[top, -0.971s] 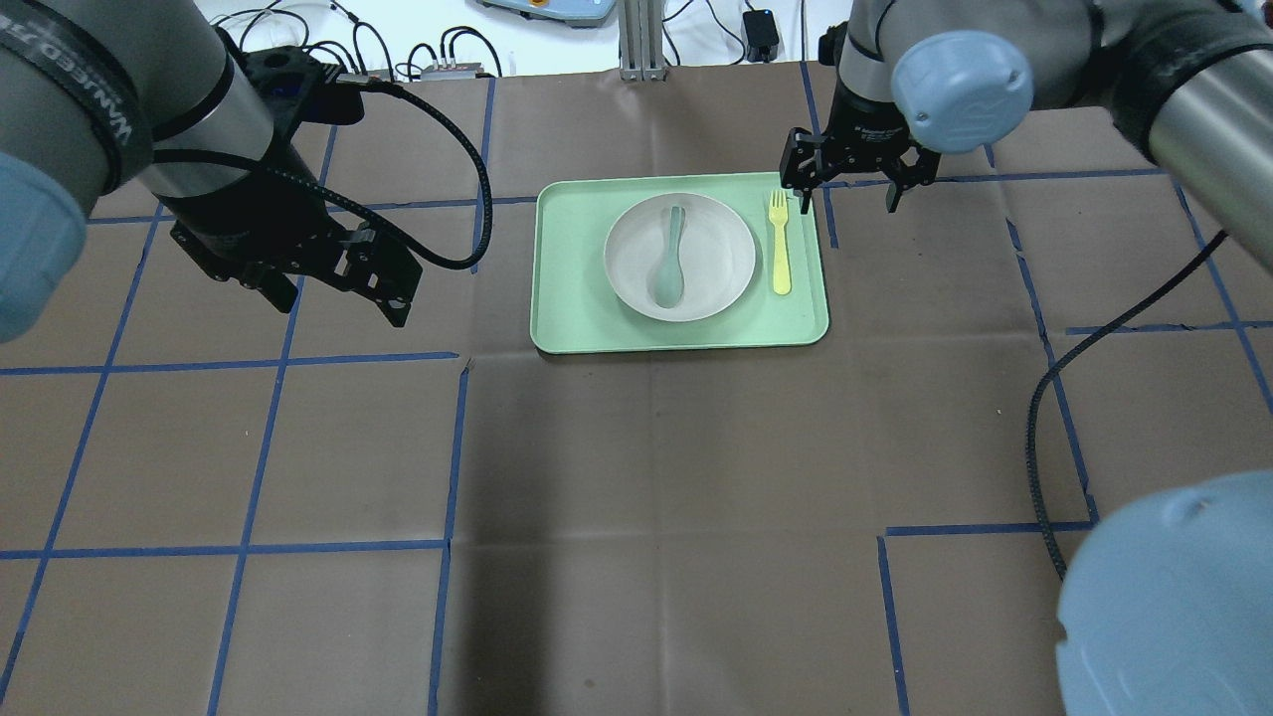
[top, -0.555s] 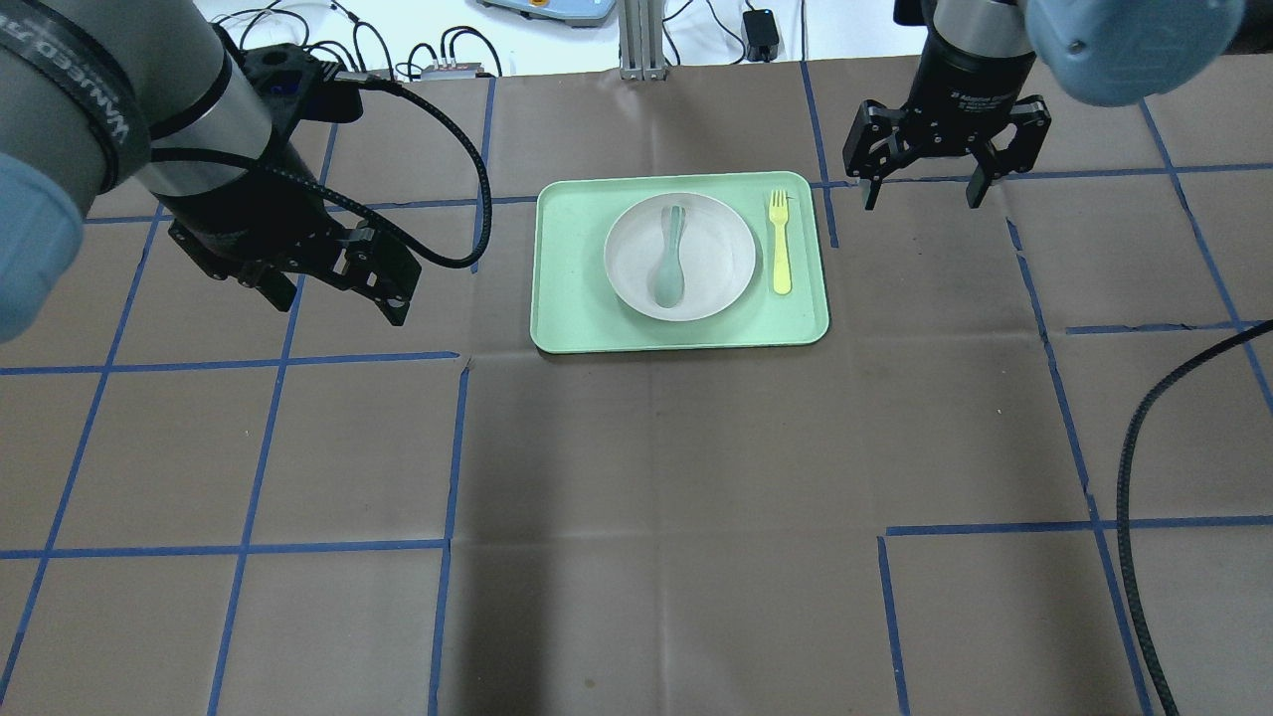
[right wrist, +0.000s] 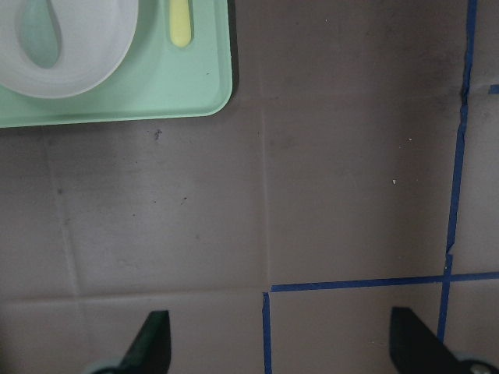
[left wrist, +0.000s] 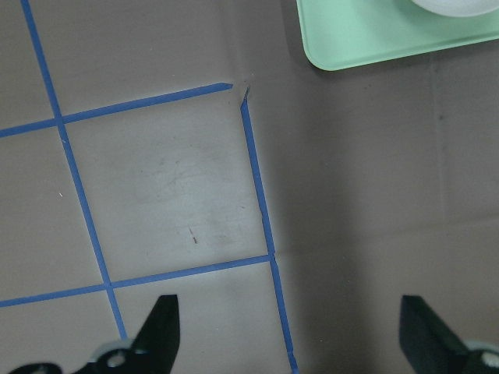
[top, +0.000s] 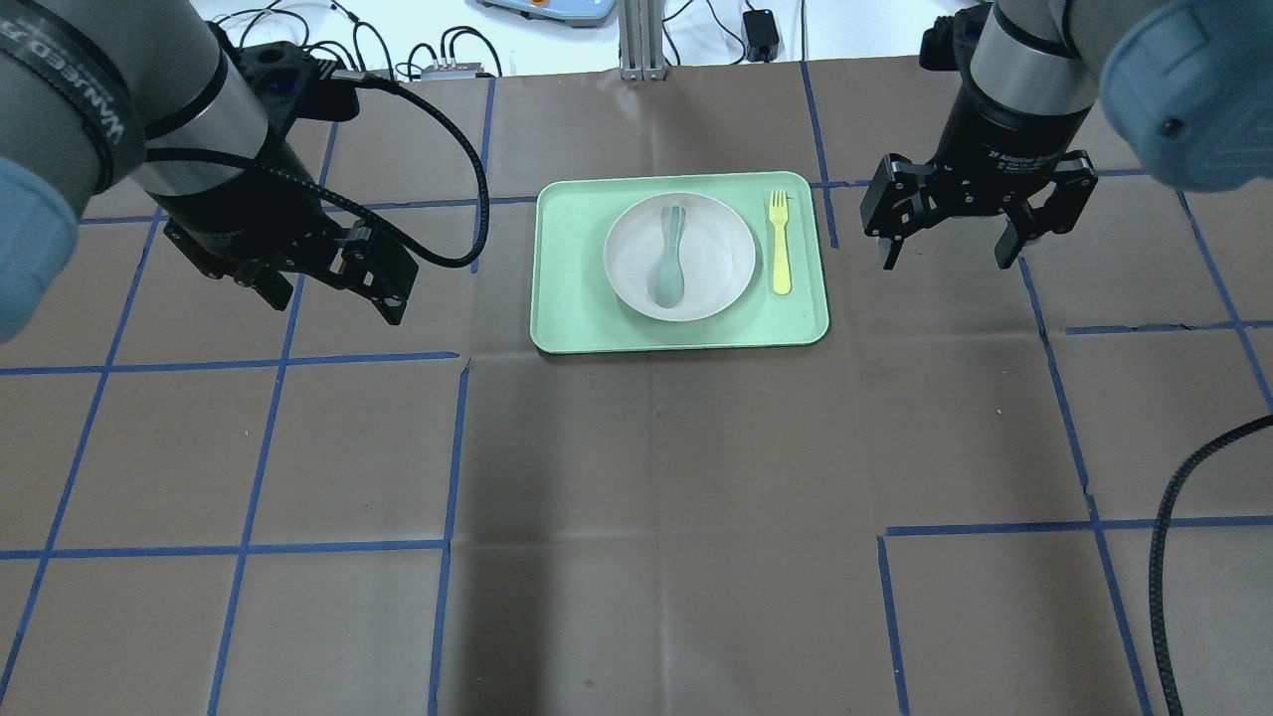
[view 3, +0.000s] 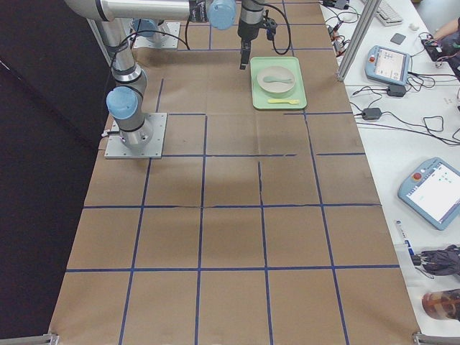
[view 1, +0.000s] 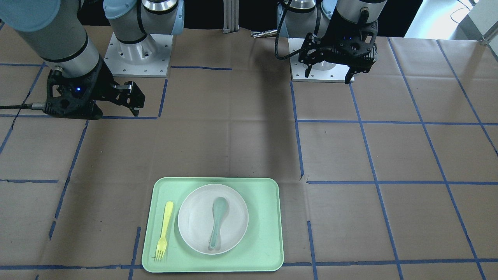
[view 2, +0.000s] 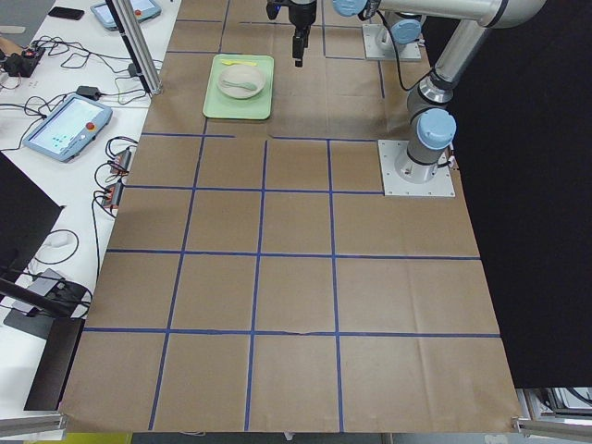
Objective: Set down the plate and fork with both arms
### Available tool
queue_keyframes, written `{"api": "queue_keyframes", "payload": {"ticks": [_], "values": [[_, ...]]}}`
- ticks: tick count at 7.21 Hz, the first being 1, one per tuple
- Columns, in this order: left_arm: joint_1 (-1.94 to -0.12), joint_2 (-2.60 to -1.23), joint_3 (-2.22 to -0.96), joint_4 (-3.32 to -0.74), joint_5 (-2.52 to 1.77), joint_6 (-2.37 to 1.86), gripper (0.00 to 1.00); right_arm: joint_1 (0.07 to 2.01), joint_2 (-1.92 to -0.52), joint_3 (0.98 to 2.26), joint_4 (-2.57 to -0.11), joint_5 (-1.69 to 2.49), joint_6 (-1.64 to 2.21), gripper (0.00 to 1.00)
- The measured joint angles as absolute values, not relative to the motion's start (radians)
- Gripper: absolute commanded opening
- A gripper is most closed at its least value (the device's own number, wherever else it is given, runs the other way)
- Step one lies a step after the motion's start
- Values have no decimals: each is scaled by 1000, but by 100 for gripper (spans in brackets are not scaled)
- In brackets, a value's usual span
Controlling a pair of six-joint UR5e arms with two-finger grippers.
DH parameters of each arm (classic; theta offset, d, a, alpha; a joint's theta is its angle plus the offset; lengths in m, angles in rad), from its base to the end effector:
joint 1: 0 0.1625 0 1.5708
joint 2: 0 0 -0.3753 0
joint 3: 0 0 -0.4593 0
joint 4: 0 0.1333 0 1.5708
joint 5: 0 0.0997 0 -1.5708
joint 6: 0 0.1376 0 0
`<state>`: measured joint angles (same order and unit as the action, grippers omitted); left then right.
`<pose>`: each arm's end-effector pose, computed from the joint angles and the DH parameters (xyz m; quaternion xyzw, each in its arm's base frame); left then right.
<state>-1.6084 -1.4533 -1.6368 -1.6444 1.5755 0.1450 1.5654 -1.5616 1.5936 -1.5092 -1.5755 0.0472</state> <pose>-0.1518 -0.5060 0.4191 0.0912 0.9958 0.0112 0.0018 0.1297 -0.5496 0.3768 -0.0262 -0.9986 -0.0467 0.0033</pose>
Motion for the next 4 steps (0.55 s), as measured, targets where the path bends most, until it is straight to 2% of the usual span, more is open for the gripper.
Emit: {"api": "queue_keyframes", "payload": {"ticks": [4], "values": [[-1608,-1463,-1638,-1643,1579,146,100,1566,-1570,1599,-1517,-1575,53,100]]}}
